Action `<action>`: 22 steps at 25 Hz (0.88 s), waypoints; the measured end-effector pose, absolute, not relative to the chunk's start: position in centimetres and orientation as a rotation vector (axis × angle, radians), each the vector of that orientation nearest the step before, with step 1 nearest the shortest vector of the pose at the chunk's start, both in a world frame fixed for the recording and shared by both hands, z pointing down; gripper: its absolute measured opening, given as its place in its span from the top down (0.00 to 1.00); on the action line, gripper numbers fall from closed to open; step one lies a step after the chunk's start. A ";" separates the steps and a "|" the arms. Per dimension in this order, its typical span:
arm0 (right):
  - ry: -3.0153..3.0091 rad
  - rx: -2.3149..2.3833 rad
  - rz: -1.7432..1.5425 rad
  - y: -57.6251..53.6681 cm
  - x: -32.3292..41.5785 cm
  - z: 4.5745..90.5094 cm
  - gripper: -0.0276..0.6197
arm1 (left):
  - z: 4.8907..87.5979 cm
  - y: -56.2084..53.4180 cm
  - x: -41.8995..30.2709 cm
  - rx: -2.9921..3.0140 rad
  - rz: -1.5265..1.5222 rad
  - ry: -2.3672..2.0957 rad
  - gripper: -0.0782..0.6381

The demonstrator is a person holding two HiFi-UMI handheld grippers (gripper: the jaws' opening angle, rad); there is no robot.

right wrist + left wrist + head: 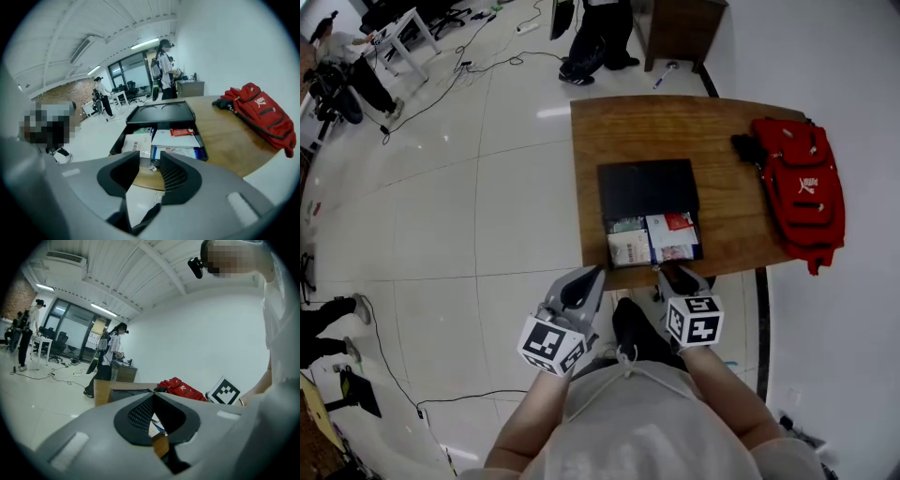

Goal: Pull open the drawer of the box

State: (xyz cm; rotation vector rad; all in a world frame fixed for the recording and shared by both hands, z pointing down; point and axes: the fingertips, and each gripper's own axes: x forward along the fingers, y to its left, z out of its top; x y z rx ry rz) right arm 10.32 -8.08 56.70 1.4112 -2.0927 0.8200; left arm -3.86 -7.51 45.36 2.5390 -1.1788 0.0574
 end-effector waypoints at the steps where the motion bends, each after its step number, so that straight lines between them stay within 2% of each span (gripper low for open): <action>1: -2.116 1.429 0.786 -8.2 10.4 55.4 0.77 | 44.8 -7.3 -3.8 2.550 0.044 -1.183 0.89; 6: -2.216 1.476 0.628 -7.4 10.0 49.8 0.95 | 41.1 -5.4 -4.1 2.606 -0.035 -1.212 0.88; 14: -2.539 1.459 0.214 -1.8 6.4 39.7 0.95 | 36.2 0.0 -6.0 2.650 -0.139 -1.255 0.89; 22: -2.587 1.494 0.038 4.9 5.7 36.4 0.95 | 34.2 5.9 -6.5 2.659 -0.182 -1.248 0.89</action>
